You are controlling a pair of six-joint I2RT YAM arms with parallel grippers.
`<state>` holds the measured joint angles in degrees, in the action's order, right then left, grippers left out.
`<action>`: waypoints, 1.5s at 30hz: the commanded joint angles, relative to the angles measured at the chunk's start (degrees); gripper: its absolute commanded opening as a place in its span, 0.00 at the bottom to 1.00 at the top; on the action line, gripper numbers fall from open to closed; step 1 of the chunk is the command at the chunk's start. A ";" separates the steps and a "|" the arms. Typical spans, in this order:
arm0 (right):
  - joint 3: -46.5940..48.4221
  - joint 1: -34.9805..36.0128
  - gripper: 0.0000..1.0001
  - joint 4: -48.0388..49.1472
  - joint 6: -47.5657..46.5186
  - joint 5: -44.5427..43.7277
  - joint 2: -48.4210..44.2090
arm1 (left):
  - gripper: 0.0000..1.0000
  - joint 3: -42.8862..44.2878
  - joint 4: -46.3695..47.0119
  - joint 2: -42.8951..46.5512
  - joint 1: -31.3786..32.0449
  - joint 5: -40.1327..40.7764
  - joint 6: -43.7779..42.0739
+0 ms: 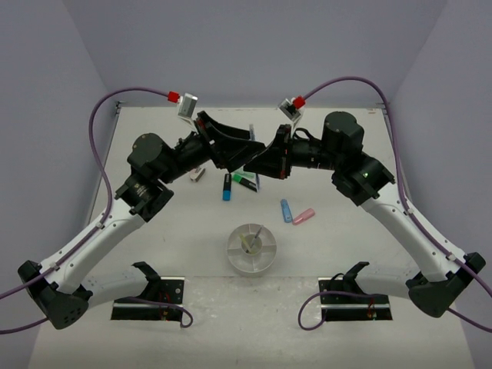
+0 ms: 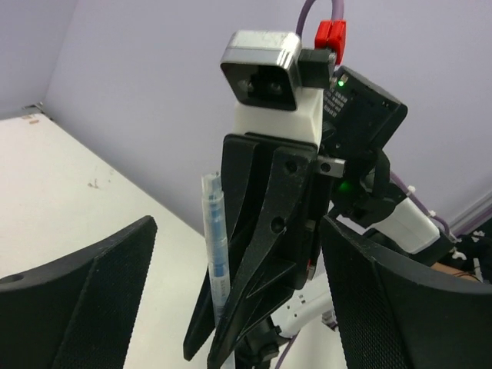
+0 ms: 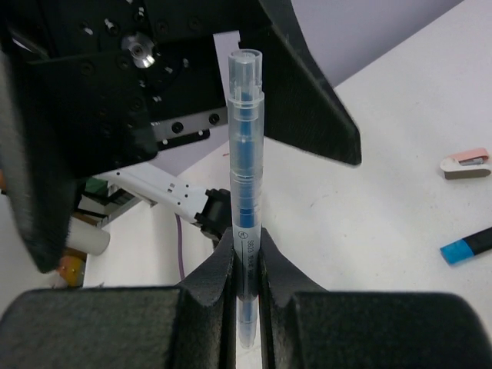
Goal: Sort the stationery into containers
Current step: Close the pen cap on the pen.
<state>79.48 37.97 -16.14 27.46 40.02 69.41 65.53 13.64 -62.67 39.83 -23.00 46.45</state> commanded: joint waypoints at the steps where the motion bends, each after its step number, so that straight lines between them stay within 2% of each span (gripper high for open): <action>1: 0.76 0.09 0.00 -0.27 -2.29 0.56 -0.59 | 0.93 6.56 -6.11 0.96 -0.04 4.27 -5.79; 3: 0.57 0.09 0.00 -0.73 -3.07 1.27 -0.59 | 0.93 9.02 -8.29 0.89 -0.23 5.70 -6.98; 4: 0.59 0.09 0.00 -1.01 -3.43 1.70 -0.54 | 0.89 9.77 -9.98 0.84 -0.28 6.83 -7.39; 9: 0.95 0.09 0.00 -2.36 -4.56 3.27 -0.76 | 0.63 12.08 -13.54 -0.29 -0.46 9.53 -6.93; 17: 2.26 0.09 0.00 -3.68 -5.14 1.59 -0.28 | 0.39 11.95 -11.97 -2.46 -0.37 3.90 -4.39; 19: 2.45 0.09 0.00 -3.62 -5.14 1.27 -0.15 | 0.29 11.88 -12.07 -2.71 -0.39 3.11 -4.26; 20: 2.60 0.11 0.00 -3.53 -5.20 1.18 -0.15 | 0.27 11.71 -12.18 -2.69 -0.44 3.11 -4.24; 22: 3.10 0.09 0.00 -3.56 -5.41 1.02 -0.05 | 0.15 11.15 -12.31 -2.53 -0.37 3.27 -4.16; 26: 4.55 0.09 0.00 -4.08 -5.67 0.59 0.29 | 0.00 10.49 -12.13 -2.54 -0.37 2.06 -3.99; 31: 9.35 -0.02 0.00 -4.89 -5.67 -1.48 2.29 | 0.00 8.46 -10.71 -2.67 -0.39 -1.58 -2.61; 35: 16.39 -0.20 0.00 -6.58 -5.67 -4.89 5.86 | 0.00 1.44 -8.69 -0.92 -0.24 -3.90 -0.28; 45: 32.77 -2.28 0.00 -9.69 -4.74 -8.37 15.71 | 0.00 -8.06 -6.16 3.93 6.10 -1.40 2.48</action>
<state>101.79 38.98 -40.22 21.22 40.70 82.06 62.57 17.59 -59.75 38.98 -11.21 47.37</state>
